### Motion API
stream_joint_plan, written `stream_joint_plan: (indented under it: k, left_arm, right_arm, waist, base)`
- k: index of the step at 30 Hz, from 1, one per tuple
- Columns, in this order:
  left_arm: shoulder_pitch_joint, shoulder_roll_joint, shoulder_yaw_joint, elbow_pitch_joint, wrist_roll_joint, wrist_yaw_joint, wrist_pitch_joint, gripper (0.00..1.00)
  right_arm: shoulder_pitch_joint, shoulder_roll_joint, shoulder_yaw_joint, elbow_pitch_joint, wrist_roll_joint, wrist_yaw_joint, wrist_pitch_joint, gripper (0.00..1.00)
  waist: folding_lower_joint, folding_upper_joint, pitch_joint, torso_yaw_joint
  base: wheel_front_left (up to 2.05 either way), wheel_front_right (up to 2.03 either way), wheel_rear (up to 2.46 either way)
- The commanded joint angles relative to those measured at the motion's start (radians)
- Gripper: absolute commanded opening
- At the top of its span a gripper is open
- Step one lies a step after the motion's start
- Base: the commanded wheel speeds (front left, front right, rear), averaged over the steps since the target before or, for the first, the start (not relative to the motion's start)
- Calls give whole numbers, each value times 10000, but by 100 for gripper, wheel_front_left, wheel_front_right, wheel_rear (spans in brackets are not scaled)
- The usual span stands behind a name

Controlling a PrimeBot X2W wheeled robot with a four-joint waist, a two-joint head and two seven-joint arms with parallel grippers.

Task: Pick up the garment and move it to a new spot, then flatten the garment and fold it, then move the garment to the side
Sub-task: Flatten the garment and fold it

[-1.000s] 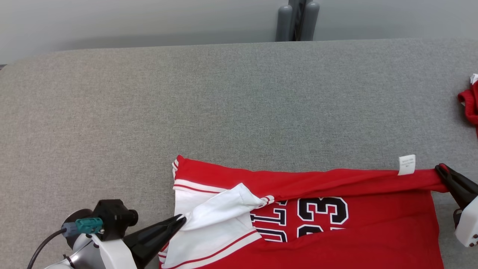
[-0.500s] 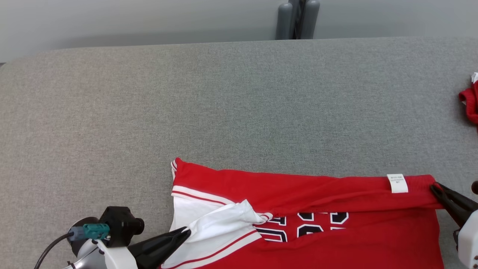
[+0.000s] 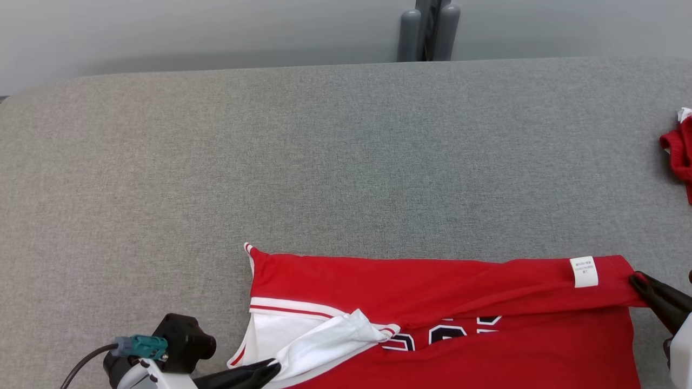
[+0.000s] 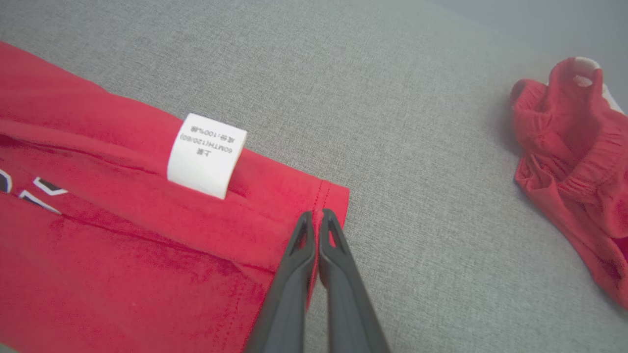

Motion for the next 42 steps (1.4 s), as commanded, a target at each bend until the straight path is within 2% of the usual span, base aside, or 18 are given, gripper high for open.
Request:
stream_joint_plan:
  k: [1,2,3,4,5,6,9,13,17,20,24,29,32,33,34,36,37,42]
  left_arm:
    - [136,76,12,-38,-95,-13,33,0]
    - [141,82,8,-41,-99,-13,26,0]
    - [136,78,7,-26,-98,10,24,0]
    - [154,75,-14,-1,-127,37,67,22]
    - [162,68,-35,10,-146,54,85,48]
    - [150,66,-35,2,-141,66,93,100]
    - [164,21,78,101,-151,203,-40,100]
    - [-31,125,181,263,108,227,-177,100]
    - [-335,-99,633,403,456,495,-897,100]
    - [-561,-519,1053,616,814,895,-1740,100]
    - [-763,-1225,1512,1011,1241,1445,-2946,100]
    - [-917,-2154,2074,1596,1570,2061,-4517,100]
    - [-831,-2833,2545,1970,1647,2345,-5100,100]
    - [-744,-3112,2748,2055,1619,2369,-5199,100]
    - [-744,-3112,2748,2055,1619,2369,-5199,100]
    - [-508,-3724,3291,2166,1510,2266,-5282,100]
    - [-346,-4218,3983,2158,2087,2112,-5297,100]
    - [457,-5674,5432,2462,3620,1602,-5298,100]
  right_arm:
    - [146,1,-13,27,47,-3,40,0]
    - [168,13,-22,32,133,-3,75,0]
    - [217,75,-42,54,309,-3,137,8]
    - [243,121,-85,92,453,-3,225,50]
    - [261,128,-122,117,611,-3,375,100]
    - [305,166,-187,115,834,-3,514,100]
    - [404,173,-350,113,1290,-3,903,100]
    - [388,53,-665,174,1311,-3,943,100]
    - [165,326,-1399,228,1251,-3,352,100]
    - [98,662,-1991,199,988,-3,-374,100]
    - [-27,1326,-2706,264,145,-1,-1341,100]
    - [17,2645,-3874,199,-1065,-3,-2204,100]
    - [143,3516,-4566,-45,-1923,-1,-2417,100]
    - [204,3775,-4729,-169,-2236,-1,-2434,100]
    - [204,3775,-4729,-169,-2236,-1,-2434,100]
    - [311,4283,-5068,-451,-2849,-3,-2488,100]
    - [417,4909,-5482,-919,-3337,-3,-2486,100]
    - [960,6028,-6054,-1646,-4210,-3,-2482,100]
  waist:
    - [0,-1,-11,6]
    - [0,-1,-16,8]
    - [0,-1,-19,10]
    - [0,-1,-23,9]
    - [0,-1,-24,11]
    - [0,-1,-22,13]
    - [0,-1,-15,16]
    - [0,-1,-44,11]
    - [0,-1,-110,0]
    - [0,-1,-170,-19]
    - [0,-1,-241,-90]
    - [0,-1,-325,-228]
    - [0,-1,-346,-303]
    - [0,-1,-353,-323]
    - [0,-1,-353,-323]
    - [0,-1,-358,-357]
    - [0,-1,-346,-384]
    - [0,-1,-347,-413]
  base:
    - [0,0,0]
    - [0,0,0]
    - [0,0,0]
    - [0,0,0]
    - [0,0,0]
    - [0,0,0]
    - [0,0,0]
    - [0,0,0]
    - [0,0,0]
    - [0,0,0]
    - [0,0,0]
    - [0,0,0]
    - [0,0,0]
    - [0,0,0]
    - [0,0,0]
    - [0,0,0]
    - [0,0,0]
    - [0,0,0]
